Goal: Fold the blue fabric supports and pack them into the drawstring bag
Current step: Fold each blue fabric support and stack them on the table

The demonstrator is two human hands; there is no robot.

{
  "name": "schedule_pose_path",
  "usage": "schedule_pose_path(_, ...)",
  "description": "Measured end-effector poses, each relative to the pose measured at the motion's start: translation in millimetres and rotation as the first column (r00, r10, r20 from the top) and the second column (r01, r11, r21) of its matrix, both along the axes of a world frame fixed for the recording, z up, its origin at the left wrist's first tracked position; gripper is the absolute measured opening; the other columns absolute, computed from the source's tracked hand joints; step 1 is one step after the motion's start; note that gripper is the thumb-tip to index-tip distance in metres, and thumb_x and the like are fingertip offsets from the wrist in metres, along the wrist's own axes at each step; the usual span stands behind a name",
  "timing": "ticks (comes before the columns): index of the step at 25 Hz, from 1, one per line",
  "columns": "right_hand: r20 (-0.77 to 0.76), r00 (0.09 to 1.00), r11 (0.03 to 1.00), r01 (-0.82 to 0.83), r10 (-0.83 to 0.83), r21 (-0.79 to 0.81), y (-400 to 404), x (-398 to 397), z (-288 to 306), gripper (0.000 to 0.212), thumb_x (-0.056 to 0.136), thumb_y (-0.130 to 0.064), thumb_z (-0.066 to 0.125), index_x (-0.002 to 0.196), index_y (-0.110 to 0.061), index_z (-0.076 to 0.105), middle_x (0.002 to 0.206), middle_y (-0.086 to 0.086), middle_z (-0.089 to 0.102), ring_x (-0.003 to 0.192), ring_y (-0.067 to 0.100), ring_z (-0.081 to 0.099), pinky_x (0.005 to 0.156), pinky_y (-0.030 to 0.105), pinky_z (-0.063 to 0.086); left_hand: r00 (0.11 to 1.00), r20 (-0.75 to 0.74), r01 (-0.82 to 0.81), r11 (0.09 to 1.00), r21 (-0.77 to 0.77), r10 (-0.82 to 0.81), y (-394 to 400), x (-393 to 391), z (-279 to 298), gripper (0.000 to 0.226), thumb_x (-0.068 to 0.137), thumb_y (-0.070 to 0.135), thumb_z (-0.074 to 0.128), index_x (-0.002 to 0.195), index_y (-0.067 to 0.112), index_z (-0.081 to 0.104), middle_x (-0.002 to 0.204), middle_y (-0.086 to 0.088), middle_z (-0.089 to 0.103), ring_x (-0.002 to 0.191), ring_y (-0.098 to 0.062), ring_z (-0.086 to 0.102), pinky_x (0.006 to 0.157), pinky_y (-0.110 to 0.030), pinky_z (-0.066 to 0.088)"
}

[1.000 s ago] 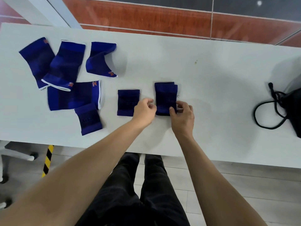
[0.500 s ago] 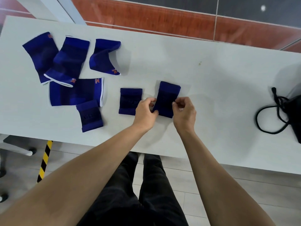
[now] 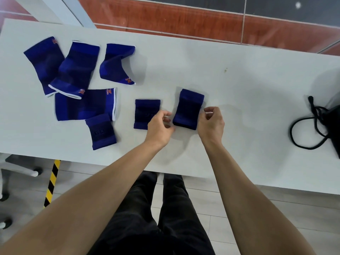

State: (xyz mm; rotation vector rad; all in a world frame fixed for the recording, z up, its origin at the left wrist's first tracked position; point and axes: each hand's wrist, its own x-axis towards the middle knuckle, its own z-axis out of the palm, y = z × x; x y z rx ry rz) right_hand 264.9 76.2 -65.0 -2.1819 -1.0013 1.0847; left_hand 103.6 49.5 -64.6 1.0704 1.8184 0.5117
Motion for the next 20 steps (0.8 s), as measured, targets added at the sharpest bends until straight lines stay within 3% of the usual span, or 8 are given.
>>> schedule_pose_path(5, 0.018, 0.999, 0.997, 0.048, -0.049, 0.052, -8, 7, 3, 0.028, 0.098, -0.007, 0.042, 0.115, -0.021, 0.059, 0.078, -0.008, 0.057, 0.068, 0.008, 0.055, 0.062, 0.026, 0.047, 1.000, 0.002, -0.025, 0.998, 0.050, 0.025, -10, -6, 1, 0.038, 0.092, -0.009, 0.052, 0.114, 0.019, 0.064, 0.104, -0.006, 0.064, 0.085, -0.022, 0.069, 0.079, -0.029, 0.060)
schedule_pose_path(8, 0.079, 0.990, 0.979, -0.126, 0.114, 0.160, -20, 6, -3, 0.028, 0.098, -0.010, 0.047, 0.114, -0.024, 0.065, 0.095, -0.004, 0.065, 0.081, 0.014, 0.061, 0.074, 0.029, 0.051, 0.994, -0.070, 0.095, 0.979, 0.180, -0.083, -11, -5, 0, 0.031, 0.096, 0.000, 0.054, 0.118, 0.017, 0.068, 0.111, -0.002, 0.067, 0.092, -0.015, 0.066, 0.085, -0.029, 0.057)
schedule_pose_path(10, 0.135, 0.954, 0.938, -0.290, 0.268, 0.188, -32, 3, -12, 0.031, 0.097, -0.008, 0.050, 0.116, -0.022, 0.071, 0.109, -0.005, 0.067, 0.097, 0.016, 0.062, 0.086, 0.028, 0.050, 0.980, -0.112, 0.183, 0.967, 0.178, -0.164, -12, -1, -1, 0.033, 0.097, 0.002, 0.054, 0.124, 0.015, 0.068, 0.118, -0.003, 0.069, 0.096, -0.015, 0.065, 0.090, -0.030, 0.055)
schedule_pose_path(12, 0.144, 0.941, 0.926, -0.329, 0.305, 0.184, -38, -1, -16, 0.033, 0.096, -0.005, 0.050, 0.117, -0.018, 0.072, 0.116, -0.004, 0.066, 0.104, 0.015, 0.062, 0.092, 0.025, 0.048, 0.963, -0.149, 0.248, 0.955, 0.162, -0.225, -16, 0, -4, 0.039, 0.096, 0.000, 0.053, 0.130, 0.013, 0.064, 0.123, -0.004, 0.068, 0.101, -0.019, 0.065, 0.094, -0.032, 0.053)
schedule_pose_path(16, 0.066, 0.968, 0.949, -0.252, 0.243, 0.191, -40, 2, -16, 0.032, 0.099, -0.005, 0.051, 0.123, -0.016, 0.068, 0.119, -0.004, 0.063, 0.092, 0.004, 0.059, 0.083, 0.003, 0.041, 0.942, -0.182, 0.316, 0.928, 0.199, -0.281, -23, 1, -9, 0.044, 0.094, -0.001, 0.054, 0.136, 0.010, 0.060, 0.128, -0.005, 0.065, 0.108, -0.021, 0.064, 0.096, -0.038, 0.053)
schedule_pose_path(18, 0.040, 0.972, 0.951, -0.235, 0.232, 0.200, -42, 3, -17, 0.031, 0.100, -0.008, 0.051, 0.126, -0.015, 0.066, 0.124, -0.003, 0.060, 0.094, 0.003, 0.059, 0.086, 0.004, 0.043, 0.940, -0.180, 0.321, 0.927, 0.193, -0.288, -24, 3, -8, 0.046, 0.093, 0.000, 0.056, 0.137, 0.011, 0.059, 0.129, -0.004, 0.064, 0.109, -0.019, 0.063, 0.096, -0.037, 0.054)
schedule_pose_path(20, 0.032, 0.964, 0.944, -0.263, 0.262, 0.199, -44, 2, -20, 0.032, 0.101, -0.012, 0.052, 0.130, -0.014, 0.065, 0.129, -0.002, 0.057, 0.103, 0.008, 0.061, 0.095, 0.016, 0.049, 0.941, -0.173, 0.320, 0.933, 0.166, -0.292, -25, 4, -7, 0.048, 0.092, 0.001, 0.059, 0.139, 0.013, 0.057, 0.129, -0.003, 0.062, 0.108, -0.019, 0.062, 0.096, -0.037, 0.053)
